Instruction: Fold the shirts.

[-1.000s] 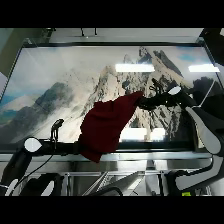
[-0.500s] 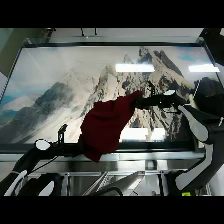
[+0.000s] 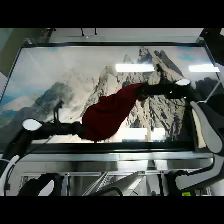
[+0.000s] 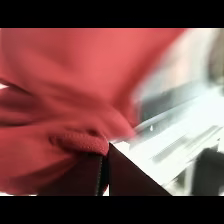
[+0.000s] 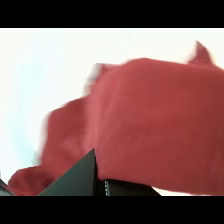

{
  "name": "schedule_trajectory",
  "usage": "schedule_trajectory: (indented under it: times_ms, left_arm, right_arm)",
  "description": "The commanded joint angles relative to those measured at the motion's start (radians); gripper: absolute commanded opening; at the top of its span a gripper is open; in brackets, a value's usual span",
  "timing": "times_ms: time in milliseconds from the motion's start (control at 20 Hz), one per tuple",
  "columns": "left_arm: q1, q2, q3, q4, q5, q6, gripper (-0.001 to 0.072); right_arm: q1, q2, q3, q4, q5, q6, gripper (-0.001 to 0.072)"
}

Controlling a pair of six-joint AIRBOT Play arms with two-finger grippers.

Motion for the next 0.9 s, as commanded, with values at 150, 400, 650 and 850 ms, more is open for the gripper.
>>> schedule_trajectory:
  times_ms: [150, 400, 650, 850]
  left_arm:
    - [0.232, 0.307, 0.414, -0.006, -0.099, -0.076, 0.0014]
    - [0.388, 0.466, 0.516, 0.113, -0.179, -0.093, 0.0014]
    - [0.385, 0.373, 0.426, 0.157, -0.176, -0.106, 0.0014]
    - [0.370, 0.175, 0.342, 0.153, -0.051, -0.030, 0.0014]
  right_arm:
    - [-0.066, 0.409, 0.051, -0.061, 0.113, -0.007, 0.0015]
    - [-0.066, 0.712, 0.051, -0.257, 0.111, 0.029, 0.0015]
    - [-0.066, 0.705, -0.025, -0.388, 0.134, 0.091, 0.0016]
    - [-0.065, 0.487, -0.170, -0.358, -0.044, -0.054, 0.0015]
